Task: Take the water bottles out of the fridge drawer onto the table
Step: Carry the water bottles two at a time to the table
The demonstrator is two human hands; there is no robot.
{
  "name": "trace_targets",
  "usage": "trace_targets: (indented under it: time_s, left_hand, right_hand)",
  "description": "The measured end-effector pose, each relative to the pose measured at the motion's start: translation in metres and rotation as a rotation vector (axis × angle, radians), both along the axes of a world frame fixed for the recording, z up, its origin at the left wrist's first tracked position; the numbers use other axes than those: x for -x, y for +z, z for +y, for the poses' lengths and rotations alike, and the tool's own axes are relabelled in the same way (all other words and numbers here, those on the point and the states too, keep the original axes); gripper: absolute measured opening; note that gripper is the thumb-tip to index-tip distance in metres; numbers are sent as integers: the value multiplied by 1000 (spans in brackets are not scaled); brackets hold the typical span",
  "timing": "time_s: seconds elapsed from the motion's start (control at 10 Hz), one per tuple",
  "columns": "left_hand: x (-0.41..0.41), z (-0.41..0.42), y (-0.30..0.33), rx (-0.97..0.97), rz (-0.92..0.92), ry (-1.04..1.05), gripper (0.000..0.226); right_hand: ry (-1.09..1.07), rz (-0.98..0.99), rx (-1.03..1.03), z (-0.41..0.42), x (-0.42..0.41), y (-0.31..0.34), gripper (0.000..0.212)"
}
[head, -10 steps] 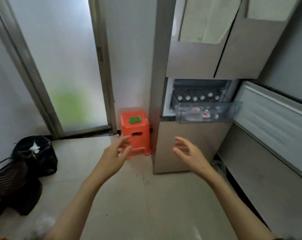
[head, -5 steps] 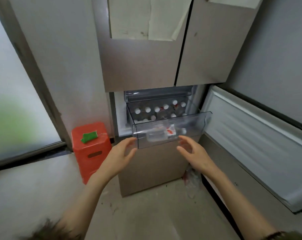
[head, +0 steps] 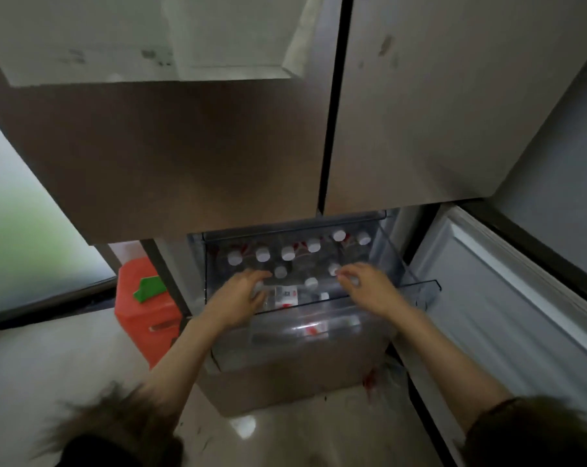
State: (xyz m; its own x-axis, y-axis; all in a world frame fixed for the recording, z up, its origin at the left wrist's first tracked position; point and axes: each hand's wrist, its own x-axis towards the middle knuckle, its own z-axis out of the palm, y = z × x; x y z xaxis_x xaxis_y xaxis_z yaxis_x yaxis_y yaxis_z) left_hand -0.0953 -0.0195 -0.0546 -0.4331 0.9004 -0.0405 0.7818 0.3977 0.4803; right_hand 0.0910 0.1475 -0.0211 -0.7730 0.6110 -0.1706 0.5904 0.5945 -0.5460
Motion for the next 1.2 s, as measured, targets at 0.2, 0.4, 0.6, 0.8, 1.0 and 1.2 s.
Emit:
trace_targets:
  time_s: [0.2, 0.4, 0.6, 0.8, 1.0, 1.2]
  left_hand:
    - [11, 57, -30, 276, -60, -52, 43]
    - [12, 83, -53, 440, -69, -111, 65]
    - [17, 90, -62, 540, 40, -123, 70]
    - [23, 91, -67, 488, 54, -127, 62]
    - [31, 90, -69, 435, -14, -122, 61]
    - [34, 89, -72, 423, 44, -121, 64]
  right_hand:
    - [254, -640, 153, 54, 50, -36, 22]
    - [418, -924, 253, 72, 64, -41, 26]
    - [245, -770, 201, 73, 60, -51, 36]
    - [240, -769, 64, 72, 59, -54, 37]
    - [221, -787, 136, 86, 62, -91, 36]
    - [222, -859, 444, 90, 64, -73, 35]
